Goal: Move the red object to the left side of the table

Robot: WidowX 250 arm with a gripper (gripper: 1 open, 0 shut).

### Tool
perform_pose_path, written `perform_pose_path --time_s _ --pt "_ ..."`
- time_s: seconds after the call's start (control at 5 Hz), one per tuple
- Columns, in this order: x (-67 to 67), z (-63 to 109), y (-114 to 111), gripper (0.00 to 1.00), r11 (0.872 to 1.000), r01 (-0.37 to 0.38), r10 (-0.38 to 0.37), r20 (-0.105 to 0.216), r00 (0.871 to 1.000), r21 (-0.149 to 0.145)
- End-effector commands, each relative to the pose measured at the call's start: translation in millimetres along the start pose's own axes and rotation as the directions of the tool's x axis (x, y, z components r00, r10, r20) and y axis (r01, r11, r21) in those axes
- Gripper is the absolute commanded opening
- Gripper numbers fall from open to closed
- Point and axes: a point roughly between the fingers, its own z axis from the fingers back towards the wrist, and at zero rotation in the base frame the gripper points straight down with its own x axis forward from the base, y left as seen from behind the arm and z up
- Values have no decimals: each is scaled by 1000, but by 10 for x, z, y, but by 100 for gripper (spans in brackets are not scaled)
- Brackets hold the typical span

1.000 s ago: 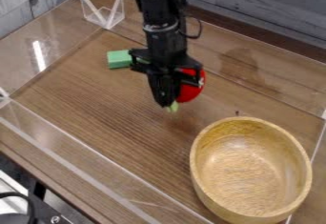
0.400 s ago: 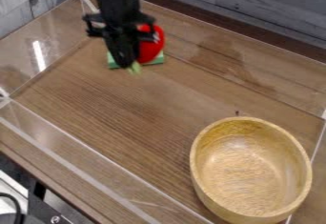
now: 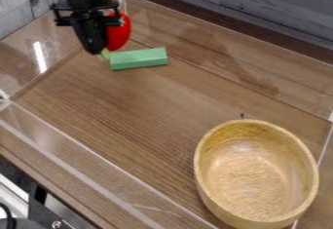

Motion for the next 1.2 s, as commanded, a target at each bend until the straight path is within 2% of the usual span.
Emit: perform_pose_path --time_s 0.0,0.2,0.4,0.6,1.0 --pt "157 75 283 0 999 -15 12 73 997 46" --pt "237 -100 416 0 997 -24 18 81 997 68" --pt "274 -295 445 0 996 -21 15 76 997 89" --pt "276 -417 424 0 995 -19 11 73 997 99" --pt "283 -440 380 0 994 -18 11 66 998 104"
